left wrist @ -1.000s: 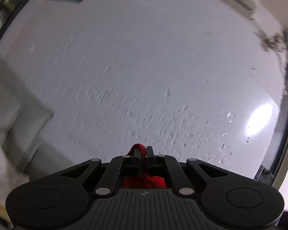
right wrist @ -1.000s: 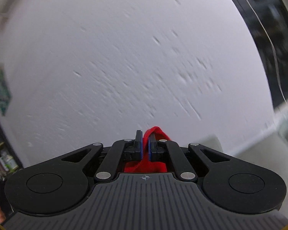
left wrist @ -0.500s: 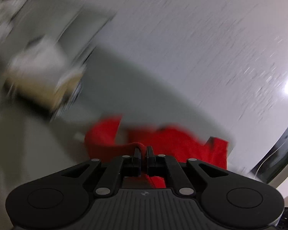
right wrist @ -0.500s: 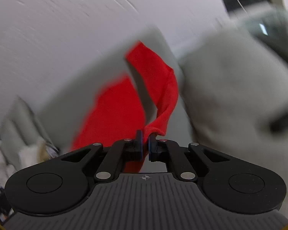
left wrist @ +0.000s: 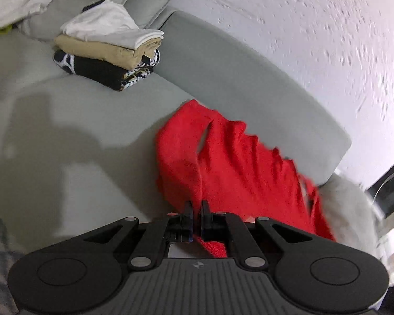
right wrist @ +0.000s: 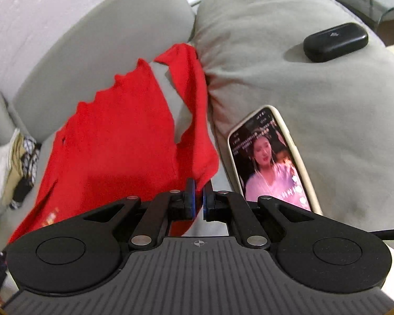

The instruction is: Fold clothes

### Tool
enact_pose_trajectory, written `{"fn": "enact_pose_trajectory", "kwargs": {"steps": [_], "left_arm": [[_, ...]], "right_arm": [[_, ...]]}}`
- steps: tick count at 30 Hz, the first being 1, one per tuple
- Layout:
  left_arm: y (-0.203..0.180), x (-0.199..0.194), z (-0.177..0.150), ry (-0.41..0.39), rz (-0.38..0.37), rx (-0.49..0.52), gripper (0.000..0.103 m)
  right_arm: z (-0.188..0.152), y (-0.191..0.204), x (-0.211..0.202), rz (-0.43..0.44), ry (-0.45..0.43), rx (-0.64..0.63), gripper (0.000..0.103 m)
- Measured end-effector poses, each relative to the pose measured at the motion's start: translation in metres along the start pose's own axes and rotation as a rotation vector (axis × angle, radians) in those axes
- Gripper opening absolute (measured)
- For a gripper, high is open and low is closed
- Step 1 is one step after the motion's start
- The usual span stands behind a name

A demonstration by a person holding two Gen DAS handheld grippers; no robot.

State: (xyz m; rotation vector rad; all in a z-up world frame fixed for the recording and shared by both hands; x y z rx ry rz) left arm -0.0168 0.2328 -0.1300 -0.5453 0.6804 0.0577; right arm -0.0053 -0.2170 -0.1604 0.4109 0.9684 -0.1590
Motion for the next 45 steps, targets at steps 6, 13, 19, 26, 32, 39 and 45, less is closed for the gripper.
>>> {"fn": "enact_pose_trajectory", "kwargs": {"steps": [6, 13, 19, 26, 32, 39, 45], "left_arm": [[0.0, 0.018, -0.022, 0.172, 0.14, 0.086, 0.005], [-0.032, -0.013, -0.036, 0.205, 0.141, 0.216, 0.032], [-0.083, 0.033, -0.072, 0.319, -0.073, 0.35, 0.018], [-0.109, 0.078, -0.101, 0.425, -0.081, 0.483, 0.016], [-0.137, 0.03, -0.033, 0.311, -0.157, 0.467, 0.035], [-0.177, -0.001, 0.043, 0.143, -0.205, 0.475, 0.058], [-0.184, 0.046, 0.051, 0.159, -0.188, 0.478, 0.056]], "right_arm": [[-0.024, 0.003, 0.001, -0.079, 0.059, -0.11, 0.011], [-0.039, -0.007, -0.031, -0.053, 0.105, -0.117, 0.042], [-0.065, 0.026, -0.002, 0.097, 0.131, -0.212, 0.022], [-0.074, 0.047, 0.025, 0.064, 0.163, -0.325, 0.022], [-0.01, 0.041, -0.044, 0.176, 0.088, -0.246, 0.049], [0.09, 0.051, -0.117, 0.15, -0.1, -0.226, 0.061], [0.133, 0.065, -0.096, 0.105, -0.13, -0.238, 0.064]]}}
Point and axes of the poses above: each gripper's, at about its wrist camera, not at the fingertips, and x roughly the way its jaws point, y to its left, z to its top, the point moved 4 cm from there along x, roughly the way its jaws point, and after that the axes turned 7 degrees about -z, right-handed, at the moved point
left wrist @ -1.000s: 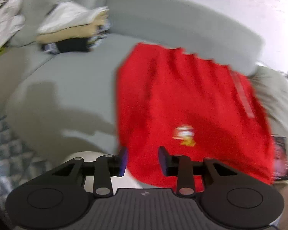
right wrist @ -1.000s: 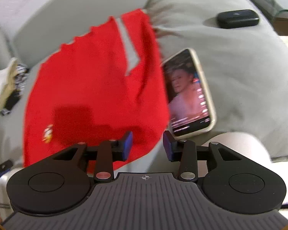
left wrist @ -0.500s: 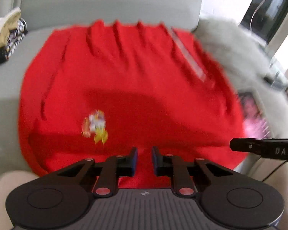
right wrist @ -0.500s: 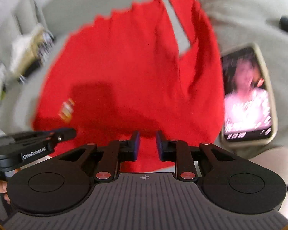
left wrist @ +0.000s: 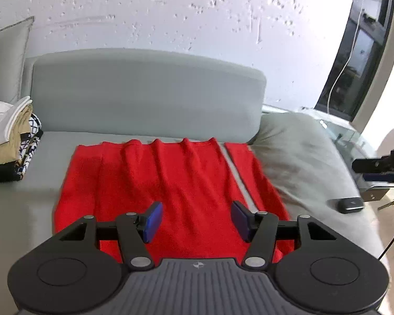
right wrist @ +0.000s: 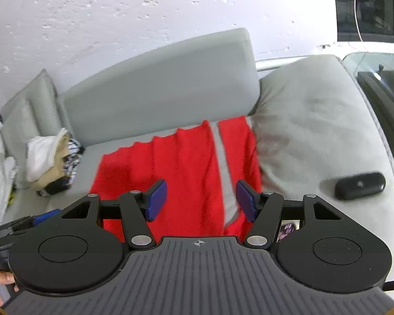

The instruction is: Fold clothes

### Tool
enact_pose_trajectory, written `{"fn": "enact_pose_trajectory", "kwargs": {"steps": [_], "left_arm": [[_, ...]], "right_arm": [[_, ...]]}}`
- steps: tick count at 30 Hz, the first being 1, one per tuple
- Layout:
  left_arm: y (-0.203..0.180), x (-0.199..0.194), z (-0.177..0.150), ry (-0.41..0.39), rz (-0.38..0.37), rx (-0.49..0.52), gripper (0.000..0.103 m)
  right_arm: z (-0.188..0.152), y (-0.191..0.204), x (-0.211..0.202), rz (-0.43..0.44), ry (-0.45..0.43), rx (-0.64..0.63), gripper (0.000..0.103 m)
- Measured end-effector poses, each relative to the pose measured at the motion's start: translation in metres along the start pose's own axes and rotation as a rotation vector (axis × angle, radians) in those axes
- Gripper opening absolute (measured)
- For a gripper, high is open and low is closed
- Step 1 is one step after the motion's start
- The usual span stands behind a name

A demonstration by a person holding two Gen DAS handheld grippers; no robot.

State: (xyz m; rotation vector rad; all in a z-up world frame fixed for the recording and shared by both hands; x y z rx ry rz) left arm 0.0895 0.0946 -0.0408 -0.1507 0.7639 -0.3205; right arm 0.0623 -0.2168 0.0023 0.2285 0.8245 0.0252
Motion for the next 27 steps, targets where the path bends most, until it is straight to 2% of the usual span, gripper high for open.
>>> {"fn": "enact_pose_trajectory", "kwargs": {"steps": [2, 6, 8, 9, 12, 18, 21, 26, 27], "left_arm": [[0.009, 0.024, 0.0, 0.028, 0.015, -0.015, 0.055], [0.028, 0.068, -0.003, 0.086, 0.047, -0.057, 0.032], [0.035, 0.086, -0.002, 0.11, 0.031, -0.088, 0.024], [0.036, 0.094, -0.002, 0.119, 0.02, -0.098, 0.023], [0.037, 0.112, 0.002, 0.134, -0.004, -0.09, 0.023], [0.033, 0.145, 0.01, 0.151, -0.028, -0.058, 0.023], [0.033, 0.162, 0.011, 0.164, -0.023, -0.048, 0.023], [0.038, 0.182, 0.01, 0.182, -0.011, -0.053, 0.023], [0.038, 0.182, 0.009, 0.184, -0.012, -0.055, 0.023]], "right_arm": [[0.009, -0.002, 0.029, -0.008, 0.022, 0.016, 0.064], [0.021, -0.021, 0.108, -0.062, 0.087, 0.078, 0.07], [0.03, -0.033, 0.155, -0.092, 0.122, 0.108, 0.068], [0.035, -0.039, 0.177, -0.099, 0.132, 0.125, 0.061], [0.054, -0.057, 0.239, -0.097, 0.135, 0.173, 0.049], [0.089, -0.065, 0.335, -0.111, 0.101, 0.153, 0.049], [0.094, -0.064, 0.369, -0.183, 0.119, 0.077, 0.049], [0.094, -0.066, 0.402, -0.141, 0.149, 0.066, 0.046], [0.091, -0.063, 0.408, -0.142, 0.158, 0.038, 0.035]]}}
Point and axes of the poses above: each gripper's, at about its wrist camera, not at the fingertips, and x roughly the way its jaws point, y to its left, z to its top, the point moved 4 cm from there along x, roughly the way its jaws point, and after that the axes turned 7 degrees about -z, right-handed, at the moved point
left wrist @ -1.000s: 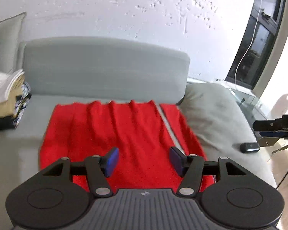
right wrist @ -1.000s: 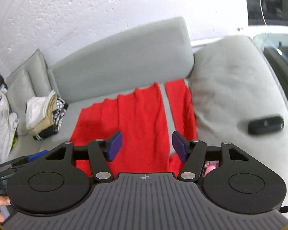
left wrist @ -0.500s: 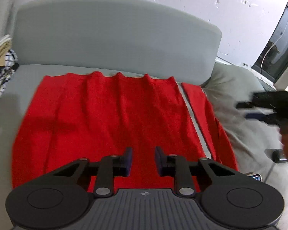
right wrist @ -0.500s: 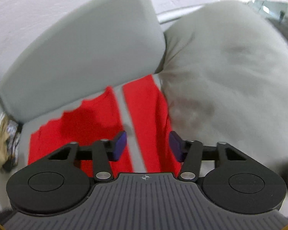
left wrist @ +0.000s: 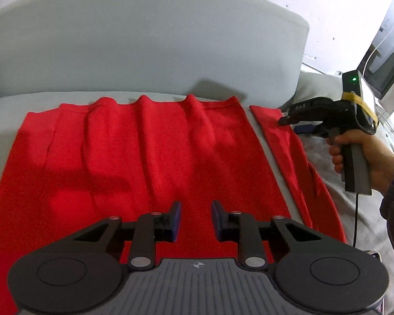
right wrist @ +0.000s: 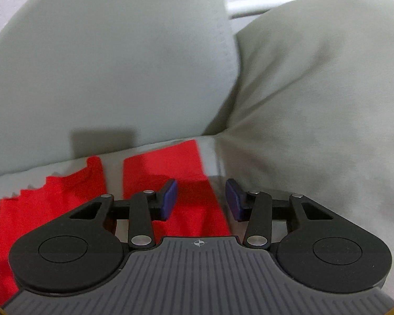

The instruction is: Fold clothes

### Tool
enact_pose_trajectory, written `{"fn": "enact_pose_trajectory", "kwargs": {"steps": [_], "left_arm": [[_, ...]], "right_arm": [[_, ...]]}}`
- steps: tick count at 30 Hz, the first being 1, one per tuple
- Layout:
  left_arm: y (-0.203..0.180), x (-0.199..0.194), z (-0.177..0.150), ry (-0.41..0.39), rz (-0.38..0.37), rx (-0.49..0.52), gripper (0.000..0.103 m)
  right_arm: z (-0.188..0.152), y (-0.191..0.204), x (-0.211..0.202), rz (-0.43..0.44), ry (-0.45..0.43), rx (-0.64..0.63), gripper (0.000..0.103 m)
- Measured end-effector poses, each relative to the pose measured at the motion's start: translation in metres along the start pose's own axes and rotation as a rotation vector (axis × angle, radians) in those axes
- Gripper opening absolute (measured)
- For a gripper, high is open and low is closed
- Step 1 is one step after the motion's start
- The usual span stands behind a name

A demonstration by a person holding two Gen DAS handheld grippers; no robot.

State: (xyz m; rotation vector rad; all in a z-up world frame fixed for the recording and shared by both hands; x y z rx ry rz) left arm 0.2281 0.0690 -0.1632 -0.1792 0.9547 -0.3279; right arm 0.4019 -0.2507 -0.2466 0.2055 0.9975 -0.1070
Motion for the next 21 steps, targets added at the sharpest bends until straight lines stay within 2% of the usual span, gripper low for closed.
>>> {"fn": "enact_pose_trajectory", "kwargs": {"steps": [2, 3, 4, 6, 8, 11, 17, 21], "left_arm": [[0.001, 0.001, -0.001, 0.004, -0.002, -0.004, 0.023], [0.001, -0.001, -0.002, 0.004, -0.003, -0.003, 0.023], [0.0, -0.004, -0.003, 0.004, -0.004, -0.001, 0.023], [-0.002, -0.012, -0.005, -0.002, -0.007, 0.005, 0.023], [-0.008, -0.022, -0.007, -0.016, -0.014, 0.014, 0.023], [-0.025, -0.038, -0.014, -0.028, -0.052, 0.054, 0.023], [-0.068, -0.061, -0.022, -0.071, -0.134, 0.145, 0.023], [-0.097, -0.066, -0.026, -0.069, -0.203, 0.19, 0.023]], "right_arm": [[-0.005, 0.01, 0.003, -0.034, -0.029, -0.073, 0.028], [-0.007, 0.014, 0.0, -0.049, -0.048, -0.101, 0.007], [-0.007, 0.017, -0.007, -0.069, -0.069, -0.114, 0.005], [-0.007, 0.019, -0.031, -0.122, -0.138, -0.127, 0.005], [-0.009, 0.017, -0.068, -0.195, -0.242, -0.143, 0.005], [-0.018, -0.002, -0.135, -0.34, -0.361, -0.103, 0.005], [-0.045, -0.041, -0.255, -0.696, -0.547, -0.038, 0.005], [-0.05, -0.049, -0.288, -0.941, -0.582, -0.054, 0.005]]}}
Point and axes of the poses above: each gripper's, at about its wrist camera, not at the fingertips, and x roughly the way its jaws point, y to its left, z to its top, the point moved 4 cm from there along x, roughly the way its jaws point, and after that the axes turned 7 degrees about -z, right-handed, at the moved point
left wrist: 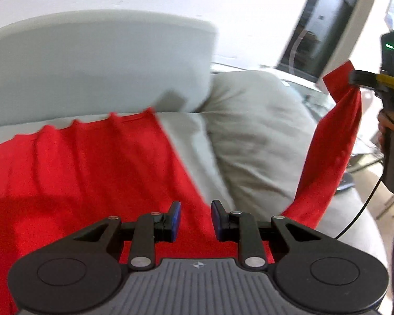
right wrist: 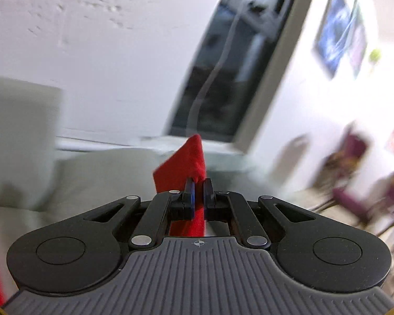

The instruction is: Fold clothes

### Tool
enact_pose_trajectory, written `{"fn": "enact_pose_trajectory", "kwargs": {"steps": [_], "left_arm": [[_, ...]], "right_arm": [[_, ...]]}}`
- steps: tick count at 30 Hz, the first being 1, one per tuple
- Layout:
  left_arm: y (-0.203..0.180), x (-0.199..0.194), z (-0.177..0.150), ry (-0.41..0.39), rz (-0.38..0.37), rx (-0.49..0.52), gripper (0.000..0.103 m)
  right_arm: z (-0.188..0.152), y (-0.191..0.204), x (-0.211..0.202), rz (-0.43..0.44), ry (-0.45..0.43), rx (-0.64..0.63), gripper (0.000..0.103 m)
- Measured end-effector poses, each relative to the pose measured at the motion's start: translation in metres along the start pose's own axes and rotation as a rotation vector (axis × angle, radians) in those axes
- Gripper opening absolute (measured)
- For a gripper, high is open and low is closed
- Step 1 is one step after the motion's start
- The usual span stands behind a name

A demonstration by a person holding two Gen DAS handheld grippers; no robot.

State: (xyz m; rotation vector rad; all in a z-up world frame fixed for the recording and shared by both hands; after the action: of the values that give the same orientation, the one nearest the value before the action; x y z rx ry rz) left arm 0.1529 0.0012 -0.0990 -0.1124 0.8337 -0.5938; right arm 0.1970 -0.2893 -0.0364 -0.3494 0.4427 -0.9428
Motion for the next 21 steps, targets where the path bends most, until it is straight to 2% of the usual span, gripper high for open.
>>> {"fn": "enact_pose_trajectory", "kwargs": {"steps": [2, 3, 6, 8, 9, 12, 15, 17, 18, 21], "left_arm": [[-0.008, 0.0, -0.001, 0.0, -0.02, 0.009, 0.023], [-0.01, 0.001, -0.002, 0.002, -0.026, 0.009, 0.023], [-0.007, 0.006, -0.006, 0.025, -0.019, -0.006, 0.023], [0.001, 0.008, -0.009, 0.039, 0.002, -0.025, 0.023], [0.005, 0.009, -0.01, 0.046, 0.012, -0.033, 0.023], [0.016, 0.005, -0.009, 0.043, 0.031, -0.06, 0.023], [0.023, 0.003, -0.009, 0.042, 0.039, -0.073, 0.023], [0.027, 0.002, -0.009, 0.044, 0.029, -0.091, 0.023], [0.027, 0.001, -0.009, 0.045, 0.016, -0.109, 0.023], [0.024, -0.001, -0.008, 0.039, -0.016, -0.147, 0.023]], "right_arm": [[0.002, 0.013, 0.001, -0.054, 0.006, -0.094, 0.006], [-0.001, 0.03, 0.006, -0.049, 0.024, -0.156, 0.007], [-0.018, 0.09, 0.027, 0.049, 0.117, -0.269, 0.01], [-0.031, 0.124, 0.036, 0.24, 0.214, -0.267, 0.037], [-0.034, 0.134, 0.038, 0.336, 0.258, -0.251, 0.055], [-0.033, 0.124, 0.039, 0.516, 0.332, -0.139, 0.056], [-0.02, 0.069, 0.059, 0.529, 0.313, 0.018, 0.063], [-0.011, 0.041, 0.074, 0.526, 0.314, 0.123, 0.063], [-0.014, 0.028, 0.087, 0.543, 0.337, 0.157, 0.061], [-0.024, 0.029, 0.124, 0.666, 0.476, 0.178, 0.054]]}}
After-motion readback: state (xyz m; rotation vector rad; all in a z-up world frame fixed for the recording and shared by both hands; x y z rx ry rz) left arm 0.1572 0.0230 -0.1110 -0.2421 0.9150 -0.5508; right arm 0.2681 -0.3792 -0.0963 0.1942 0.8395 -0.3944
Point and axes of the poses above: each gripper's, at about its wrist camera, not at the fingertips, and x roughly the way its jaws point, y to its left, z to its top, the point moved 4 cm from there along x, roughly the way its jaws point, and after that the axes turned 7 degrees about -z, right-handed, at the moved point
